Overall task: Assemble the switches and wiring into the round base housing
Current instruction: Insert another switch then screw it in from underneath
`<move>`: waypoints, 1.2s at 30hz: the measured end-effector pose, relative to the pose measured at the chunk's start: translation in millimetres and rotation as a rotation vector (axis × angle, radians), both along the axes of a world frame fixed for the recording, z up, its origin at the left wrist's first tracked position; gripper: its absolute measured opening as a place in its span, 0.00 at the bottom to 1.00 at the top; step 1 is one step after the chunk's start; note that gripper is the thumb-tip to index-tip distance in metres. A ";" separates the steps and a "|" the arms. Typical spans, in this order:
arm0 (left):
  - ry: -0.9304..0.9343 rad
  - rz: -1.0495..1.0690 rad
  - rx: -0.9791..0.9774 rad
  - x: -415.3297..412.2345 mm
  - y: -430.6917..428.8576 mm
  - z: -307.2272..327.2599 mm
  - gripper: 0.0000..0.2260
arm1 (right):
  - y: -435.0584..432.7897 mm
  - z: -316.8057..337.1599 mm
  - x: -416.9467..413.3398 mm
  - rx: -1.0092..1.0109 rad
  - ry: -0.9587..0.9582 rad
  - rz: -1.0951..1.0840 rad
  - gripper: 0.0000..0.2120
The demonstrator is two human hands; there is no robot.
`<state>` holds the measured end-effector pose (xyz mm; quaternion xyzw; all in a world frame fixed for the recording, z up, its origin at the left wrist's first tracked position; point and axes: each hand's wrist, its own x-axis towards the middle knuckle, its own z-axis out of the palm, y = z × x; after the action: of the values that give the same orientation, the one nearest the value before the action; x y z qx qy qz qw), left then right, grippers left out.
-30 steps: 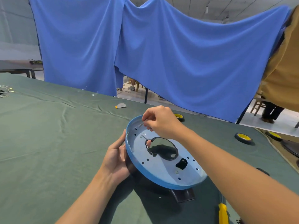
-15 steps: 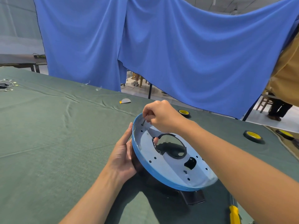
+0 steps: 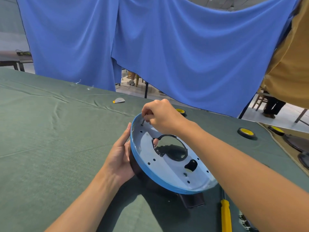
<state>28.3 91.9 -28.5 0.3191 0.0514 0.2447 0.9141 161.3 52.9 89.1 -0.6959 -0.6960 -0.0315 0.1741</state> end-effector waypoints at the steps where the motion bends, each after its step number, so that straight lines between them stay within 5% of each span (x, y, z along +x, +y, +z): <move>1: 0.010 0.001 -0.005 0.8 -0.5 -0.3 0.24 | -1.8 -1.2 1.1 -0.001 0.003 -0.006 0.09; 12: 0.020 -0.002 -0.018 0.2 -2.3 -0.5 0.23 | -3.9 -3.2 1.8 0.022 -0.112 0.072 0.10; 21: 0.026 -0.015 -0.010 0.0 -3.3 -0.2 0.23 | -5.4 9.4 12.0 0.111 0.053 0.050 0.08; 36: 0.021 0.051 -0.042 1.9 -6.0 3.9 0.21 | -1.6 2.2 5.4 0.023 -0.127 0.084 0.11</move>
<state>30.2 85.9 -24.6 0.3008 0.0746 0.2634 0.9135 166.6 51.3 91.3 -0.6605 -0.7339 -0.0764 0.1388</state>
